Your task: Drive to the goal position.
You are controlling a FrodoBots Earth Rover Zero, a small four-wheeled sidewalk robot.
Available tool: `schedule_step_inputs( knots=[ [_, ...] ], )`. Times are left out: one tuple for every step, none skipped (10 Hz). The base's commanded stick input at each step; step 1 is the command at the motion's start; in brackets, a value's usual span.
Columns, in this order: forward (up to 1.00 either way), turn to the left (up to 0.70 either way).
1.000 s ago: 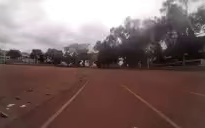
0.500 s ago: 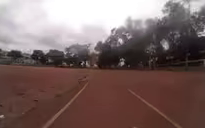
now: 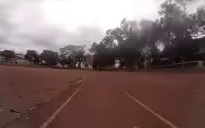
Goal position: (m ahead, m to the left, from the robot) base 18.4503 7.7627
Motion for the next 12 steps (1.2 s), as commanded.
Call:
schedule_step_inputs(
  knots=[
    [1.0, 0.0],
    [1.0, -0.14],
    [1.0, -0.37],
    [1.0, -0.4],
    [1.0, -0.09],
    [1.0, -0.04],
    [1.0, 0.0],
    [1.0, 0.0],
    [1.0, 0.0],
    [1.0, 0.0],
    [1.0, 0.0],
    [1.0, 0.0]
  ],
)
